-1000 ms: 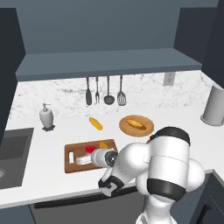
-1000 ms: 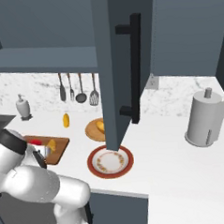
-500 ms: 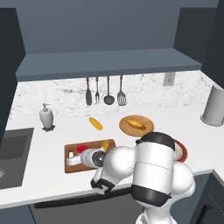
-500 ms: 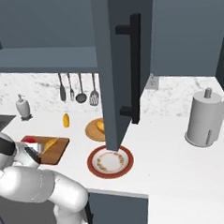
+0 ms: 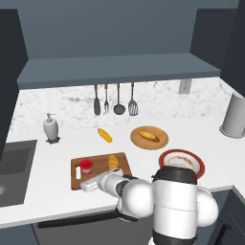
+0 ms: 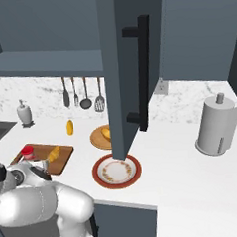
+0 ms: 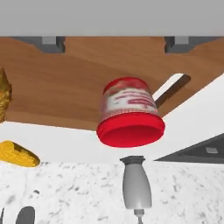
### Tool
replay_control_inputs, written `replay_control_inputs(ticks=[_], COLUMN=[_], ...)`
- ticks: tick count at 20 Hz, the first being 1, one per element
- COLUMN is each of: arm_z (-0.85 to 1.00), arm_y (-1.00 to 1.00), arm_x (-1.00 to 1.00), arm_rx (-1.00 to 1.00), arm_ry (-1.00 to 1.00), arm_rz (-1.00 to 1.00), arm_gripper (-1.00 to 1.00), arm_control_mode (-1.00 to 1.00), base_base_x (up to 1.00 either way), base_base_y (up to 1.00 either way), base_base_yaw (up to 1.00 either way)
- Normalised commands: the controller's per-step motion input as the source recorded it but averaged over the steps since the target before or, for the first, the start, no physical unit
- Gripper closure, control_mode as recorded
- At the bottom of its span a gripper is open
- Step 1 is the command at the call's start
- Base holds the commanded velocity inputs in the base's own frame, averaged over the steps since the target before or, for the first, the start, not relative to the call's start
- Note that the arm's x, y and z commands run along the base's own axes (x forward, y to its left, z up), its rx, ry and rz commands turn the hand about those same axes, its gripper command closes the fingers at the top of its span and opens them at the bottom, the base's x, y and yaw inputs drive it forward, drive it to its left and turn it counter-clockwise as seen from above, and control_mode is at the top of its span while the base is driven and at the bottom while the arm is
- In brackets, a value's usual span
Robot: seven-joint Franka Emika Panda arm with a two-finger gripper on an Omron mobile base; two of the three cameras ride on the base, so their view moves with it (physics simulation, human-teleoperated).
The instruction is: From the different types of pastries on the counter, select a croissant and place it on the cutting board. Then retrieve a jar of jam from the cabinet and place it alongside the croissant on the cutting board.
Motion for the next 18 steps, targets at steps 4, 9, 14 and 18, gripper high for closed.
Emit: replay_control_inputs(ticks=[4,9,14,18], arm_z=[0.00,0.49,0.89,0.98], arm_y=[-0.65,-0.68,-0.65,-0.47], arm_x=[-0.86,-0.80,-0.80,-0.77], arm_rx=[0.00,0.00,0.00,0.02], arm_ry=[-0.13,-0.13,-0.17,-0.18], arm_rz=[0.00,0.00,0.00,0.00], arm_gripper=[-1.00,-1.00,-1.00,-1.00], arm_control_mode=[-1.00,-1.00,-1.00,-1.00], base_base_x=[0.00,0.00,0.00,0.00], base_base_y=[0.00,0.00,0.00,0.00], base_base_yaw=[0.00,0.00,0.00,0.00])
